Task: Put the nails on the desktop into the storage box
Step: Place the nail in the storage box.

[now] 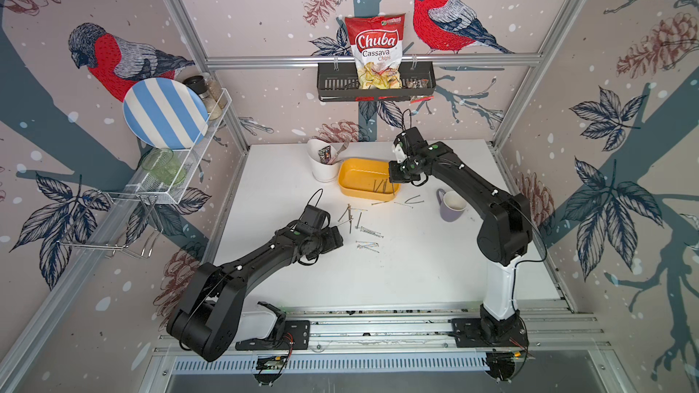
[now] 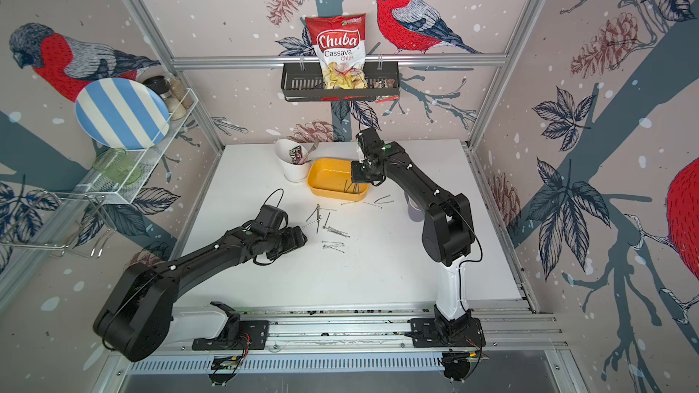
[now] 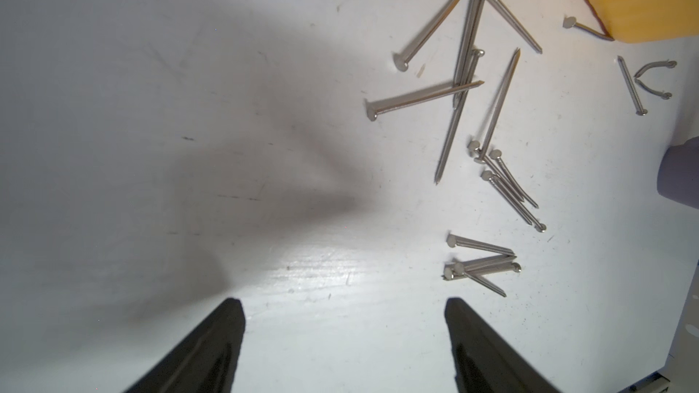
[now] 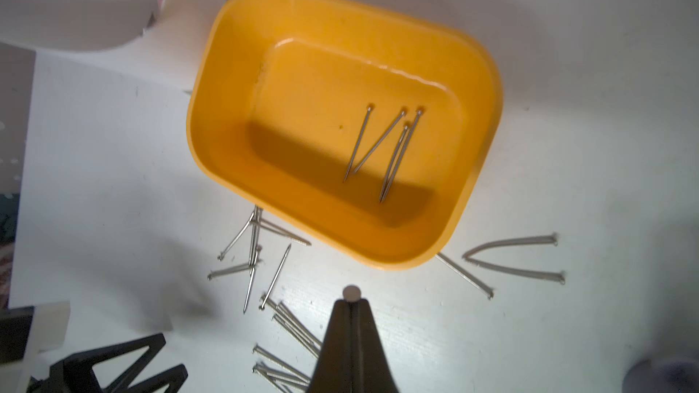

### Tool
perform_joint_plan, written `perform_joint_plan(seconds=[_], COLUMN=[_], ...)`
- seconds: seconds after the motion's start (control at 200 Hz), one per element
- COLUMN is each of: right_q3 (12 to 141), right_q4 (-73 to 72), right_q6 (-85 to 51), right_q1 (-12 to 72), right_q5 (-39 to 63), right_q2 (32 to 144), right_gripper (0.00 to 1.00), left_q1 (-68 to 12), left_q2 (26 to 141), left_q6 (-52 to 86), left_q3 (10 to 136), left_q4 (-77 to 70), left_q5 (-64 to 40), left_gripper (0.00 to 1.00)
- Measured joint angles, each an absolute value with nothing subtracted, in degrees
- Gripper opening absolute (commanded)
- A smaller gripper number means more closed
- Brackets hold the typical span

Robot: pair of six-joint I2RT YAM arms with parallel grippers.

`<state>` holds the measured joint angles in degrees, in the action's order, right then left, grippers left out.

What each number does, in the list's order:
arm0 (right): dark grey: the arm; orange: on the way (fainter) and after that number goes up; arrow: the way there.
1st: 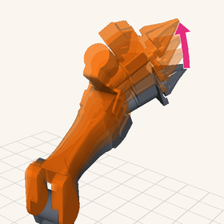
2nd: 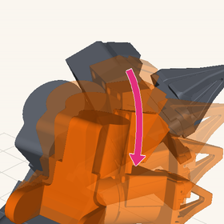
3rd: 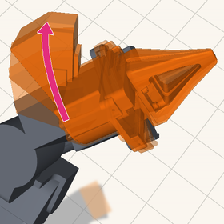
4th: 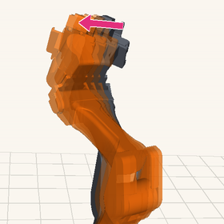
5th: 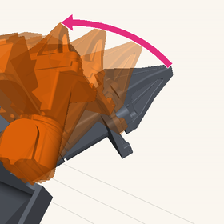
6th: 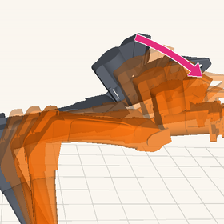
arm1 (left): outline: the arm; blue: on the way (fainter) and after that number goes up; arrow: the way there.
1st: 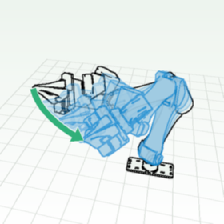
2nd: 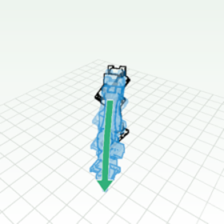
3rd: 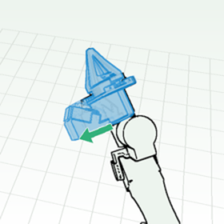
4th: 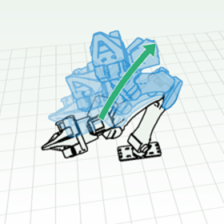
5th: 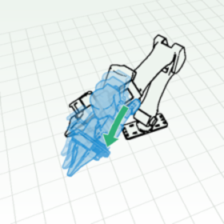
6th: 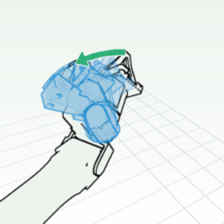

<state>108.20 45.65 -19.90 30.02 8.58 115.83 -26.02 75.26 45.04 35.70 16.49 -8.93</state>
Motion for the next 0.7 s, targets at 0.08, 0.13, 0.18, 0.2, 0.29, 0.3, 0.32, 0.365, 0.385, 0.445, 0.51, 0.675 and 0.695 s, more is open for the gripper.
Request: perform_joint_plan(seconds=[0.08, 0.13, 0.18, 0.2, 0.29, 0.3, 0.32, 0.365, 0.385, 0.445, 0.51, 0.675, 0.695], right_q3=[111.53, 113.73, 115.9, 116.64, 119.83, 120.07, 120.66, 121.58, 121.86, 122.37, 122.5, 123.09, 123.09], right_q4=[43.86, 42.63, 41.82, 41.54, 39.99, 39.83, 39.48, 38.94, 38.83, 38.13, 37.5, 36.97, 36.97], right_q6=[-21.76, -23.14, -24.58, -25.04, -27.53, -27.57, -28.08, -28.93, -29.26, -30.33, -31.66, -32.95, -32.95], right_q1=[28.47, 27.64, 26.96, 26.79, 25.91, 25.85, 25.76, 25.58, 25.58, 25.58, 25.47, 25.47, 25.5], right_q5=[10.13, 11.07, 11.84, 12.21, 13.37, 13.45, 13.54, 13.87, 14.0, 14.52, 15.16, 15.57, 15.57], right_q2=[118.65, 120.84, 123.17, 124.03, 127.98, 128.35, 129.23, 130.91, 131.52, 133.4, 135.17, 138.41, 138.56], right_gripper=[0.0, 0.0, 0.0, 0.0, 0.0, 0.0, 0.0, 0.0, 0.0, 0.0, 0.0, 0.0, 0.0], left_q1=[-25.47, -25.15, -24.86, -24.75, -24.34, -24.29, -24.18, -23.97, -23.86, -23.59, -23.14, -21.85, -21.8], left_q2=[75.33, 75.53, 75.79, 75.9, 76.55, 76.64, 76.82, 77.3, 77.49, 78.17, 79.05, 81.95, 82.28], left_q6=[44.77, 44.4, 43.83, 43.48, 42.85, 42.74, 42.48, 41.93, 41.89, 41.54, 40.93, 38.94, 38.94], left_q3=[36.38, 37.19, 37.95, 38.26, 39.31, 39.38, 39.48, 39.77, 39.88, 40.25, 40.86, 43.33, 43.66], left_q4=[17.72, 18.26, 18.7, 18.83, 19.49, 19.55, 19.73, 20.12, 20.18, 20.29, 20.36, 20.45, 20.49], left_q5=[-8.86, -8.82, -8.8, -8.8, -8.8, -8.8, -8.8, -8.8, -8.8, -8.78, -8.82, -8.97, -8.99], left_gripper=[0.86, 0.86, 0.86, 0.86, 0.86, 0.86, 0.86, 0.86, 0.86, 0.86, 0.86, 0.86, 0.86])
